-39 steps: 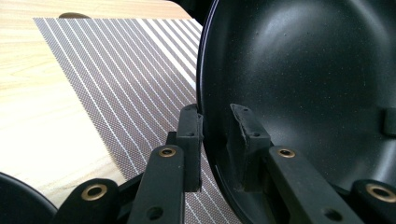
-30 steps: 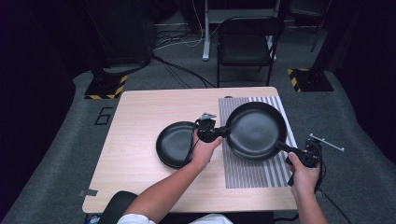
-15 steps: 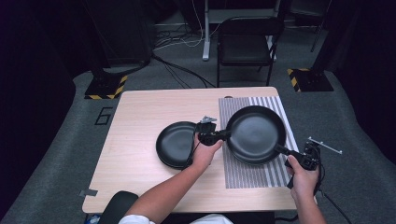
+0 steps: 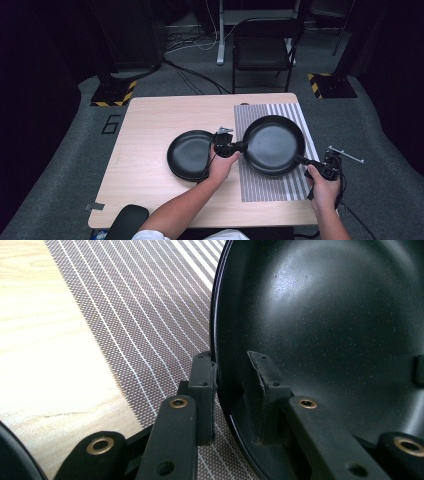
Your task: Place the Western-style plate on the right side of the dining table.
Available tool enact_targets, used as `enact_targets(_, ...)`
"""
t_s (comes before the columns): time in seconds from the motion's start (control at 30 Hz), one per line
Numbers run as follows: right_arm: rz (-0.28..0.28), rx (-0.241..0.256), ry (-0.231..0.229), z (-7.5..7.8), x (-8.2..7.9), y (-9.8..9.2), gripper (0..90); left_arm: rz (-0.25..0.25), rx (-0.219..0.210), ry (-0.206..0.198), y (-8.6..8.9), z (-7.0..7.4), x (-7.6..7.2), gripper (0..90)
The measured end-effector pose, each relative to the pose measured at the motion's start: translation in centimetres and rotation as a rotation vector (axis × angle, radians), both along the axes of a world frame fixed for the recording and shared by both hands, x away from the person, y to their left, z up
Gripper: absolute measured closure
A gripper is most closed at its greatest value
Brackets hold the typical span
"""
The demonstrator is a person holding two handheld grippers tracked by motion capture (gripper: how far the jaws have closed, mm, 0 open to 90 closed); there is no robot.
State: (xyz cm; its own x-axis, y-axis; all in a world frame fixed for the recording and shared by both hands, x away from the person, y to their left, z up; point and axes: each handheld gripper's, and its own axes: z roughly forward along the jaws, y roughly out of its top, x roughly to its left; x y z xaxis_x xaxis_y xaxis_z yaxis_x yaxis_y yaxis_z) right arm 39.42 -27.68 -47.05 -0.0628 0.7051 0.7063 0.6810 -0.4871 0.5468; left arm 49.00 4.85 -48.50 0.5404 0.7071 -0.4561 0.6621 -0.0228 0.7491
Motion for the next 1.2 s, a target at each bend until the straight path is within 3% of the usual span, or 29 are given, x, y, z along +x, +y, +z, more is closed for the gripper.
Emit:
enact_targets(0.63,-0.008,-0.009,0.024,-0.5,2.1,-0.7,82.8,0.026,-0.012,0.012,-0.9,-1.0,1.7,74.0)
enact_targets(1.2,-0.005,-0.029,0.04,-1.1,2.8,-1.0,83.0,0.043,0.002,0.029,-1.4,-2.0,1.9,73.5)
